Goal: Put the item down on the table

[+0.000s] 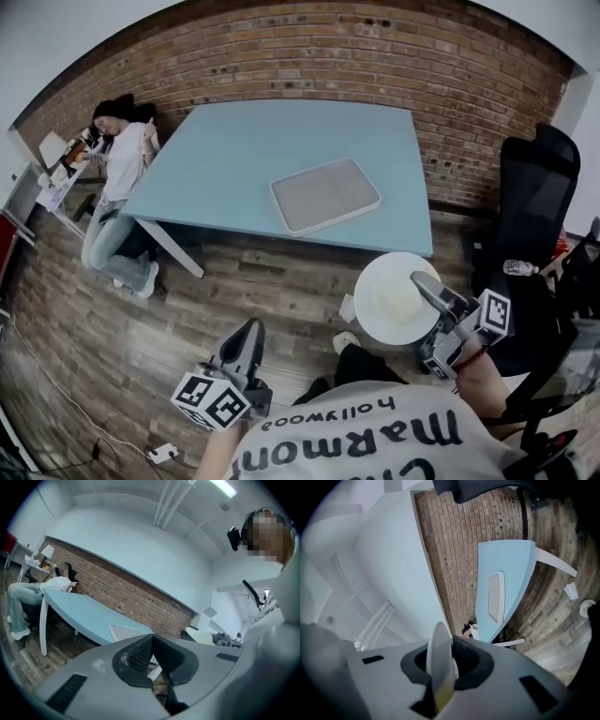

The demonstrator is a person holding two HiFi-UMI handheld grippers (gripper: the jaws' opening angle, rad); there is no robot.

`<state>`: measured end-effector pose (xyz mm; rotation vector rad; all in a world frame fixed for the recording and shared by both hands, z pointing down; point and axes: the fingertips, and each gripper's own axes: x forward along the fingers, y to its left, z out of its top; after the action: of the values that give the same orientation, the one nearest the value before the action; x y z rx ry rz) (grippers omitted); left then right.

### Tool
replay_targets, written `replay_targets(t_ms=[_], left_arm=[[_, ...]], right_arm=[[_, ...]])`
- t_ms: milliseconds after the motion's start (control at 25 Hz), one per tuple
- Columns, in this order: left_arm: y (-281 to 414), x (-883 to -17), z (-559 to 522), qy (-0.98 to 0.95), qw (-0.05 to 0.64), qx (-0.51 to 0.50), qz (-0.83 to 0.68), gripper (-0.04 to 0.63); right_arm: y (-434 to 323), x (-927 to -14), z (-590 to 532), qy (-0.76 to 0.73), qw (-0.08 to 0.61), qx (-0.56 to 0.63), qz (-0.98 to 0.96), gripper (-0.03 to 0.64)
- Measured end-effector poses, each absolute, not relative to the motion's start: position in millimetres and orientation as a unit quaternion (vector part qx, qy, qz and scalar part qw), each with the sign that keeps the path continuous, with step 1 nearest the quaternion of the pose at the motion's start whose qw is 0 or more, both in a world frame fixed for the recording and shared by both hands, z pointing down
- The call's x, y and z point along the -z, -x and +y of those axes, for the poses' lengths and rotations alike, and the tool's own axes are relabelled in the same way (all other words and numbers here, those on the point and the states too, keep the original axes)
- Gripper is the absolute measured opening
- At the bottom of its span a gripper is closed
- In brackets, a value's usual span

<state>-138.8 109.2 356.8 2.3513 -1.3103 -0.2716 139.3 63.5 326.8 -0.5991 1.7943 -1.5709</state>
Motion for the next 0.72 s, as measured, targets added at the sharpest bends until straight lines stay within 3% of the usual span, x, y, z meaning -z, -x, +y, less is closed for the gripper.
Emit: replay_targets(t_ms=[720], left_arm=[[167.1,-359.8,36.9,-0.792,0.224,0.085,-0.562,0.006]], right_arm=[[-88.8,-342.1,-87.9,0.161,0.274,0.643,0.696,0.052]])
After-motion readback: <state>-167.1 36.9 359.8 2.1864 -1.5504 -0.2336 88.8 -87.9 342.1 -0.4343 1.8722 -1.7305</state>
